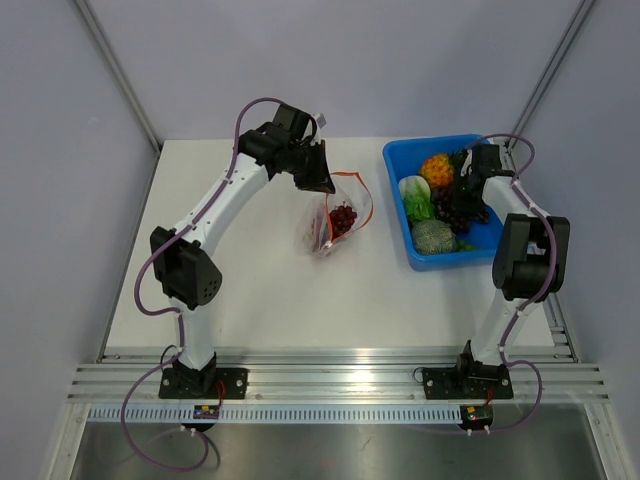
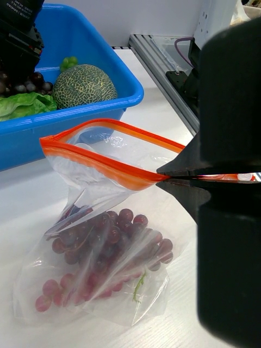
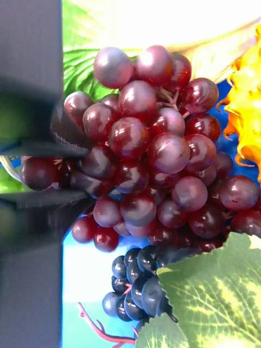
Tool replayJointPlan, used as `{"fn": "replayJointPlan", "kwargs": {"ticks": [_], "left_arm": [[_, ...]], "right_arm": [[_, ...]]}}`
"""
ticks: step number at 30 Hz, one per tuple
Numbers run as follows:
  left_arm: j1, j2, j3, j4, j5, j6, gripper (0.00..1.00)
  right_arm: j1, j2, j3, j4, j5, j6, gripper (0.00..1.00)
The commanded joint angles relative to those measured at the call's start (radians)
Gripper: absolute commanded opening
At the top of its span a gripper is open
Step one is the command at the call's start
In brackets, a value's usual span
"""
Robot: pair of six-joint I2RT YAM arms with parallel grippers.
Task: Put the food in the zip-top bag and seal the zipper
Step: Pick up the fake fruit from the bin, then place the fake fruit in the zipper food storage bag.
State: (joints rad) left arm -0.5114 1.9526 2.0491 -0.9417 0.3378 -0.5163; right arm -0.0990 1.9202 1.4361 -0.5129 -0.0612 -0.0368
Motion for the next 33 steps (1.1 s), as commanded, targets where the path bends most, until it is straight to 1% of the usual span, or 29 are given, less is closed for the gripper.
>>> {"fn": "replayJointPlan", "kwargs": {"ticks": [1, 3, 5, 8, 16, 24, 27, 28, 31, 32, 33], "left_arm": [[-0.003, -0.001, 0.046, 0.023, 0.029, -0.002, 0.00], [-0.004, -0.001, 0.046, 0.023, 0.030, -0.002, 0.00], [-0.006, -0.003, 0.045, 0.023, 0.030, -0.002, 0.00], [-0.006, -0.006, 0.048, 0.023, 0.033, -0.001, 0.00], [-0.009, -0.012, 0.066, 0.015, 0.035, 0.013, 0.00], [-0.018, -0.026, 0.062, 0.017, 0.038, 0.030, 0.00], [-0.018, -0.027, 0.062, 0.014, 0.037, 0.032, 0.00], [-0.018, -0.027, 0.062, 0.015, 0.036, 0.032, 0.00], [-0.018, -0.026, 0.063, 0.015, 0.038, 0.027, 0.00], [-0.018, -0.026, 0.063, 0.017, 0.035, 0.025, 0.00], [-0.019, -0.026, 0.062, 0.020, 0.035, 0.021, 0.00]], "right_arm": [[0.002, -0.052, -0.017, 0.088, 0.015, 0.028, 0.15], [0.002, -0.087, -0.022, 0.083, 0.023, 0.031, 0.10], [0.002, -0.119, -0.032, 0.082, 0.037, 0.075, 0.04], [0.002, -0.191, -0.049, 0.067, 0.050, 0.101, 0.00], [0.002, -0.372, -0.077, -0.001, 0.113, 0.192, 0.00], [0.002, -0.501, -0.033, -0.071, 0.106, 0.224, 0.00], [0.002, -0.541, -0.008, -0.087, 0.066, 0.239, 0.00], [0.004, -0.552, 0.003, -0.087, 0.020, 0.242, 0.00], [0.042, -0.590, 0.023, -0.090, -0.021, 0.258, 0.00], [0.083, -0.610, 0.027, -0.088, -0.025, 0.270, 0.00], [0.093, -0.621, 0.029, -0.085, -0.025, 0.278, 0.00]]}}
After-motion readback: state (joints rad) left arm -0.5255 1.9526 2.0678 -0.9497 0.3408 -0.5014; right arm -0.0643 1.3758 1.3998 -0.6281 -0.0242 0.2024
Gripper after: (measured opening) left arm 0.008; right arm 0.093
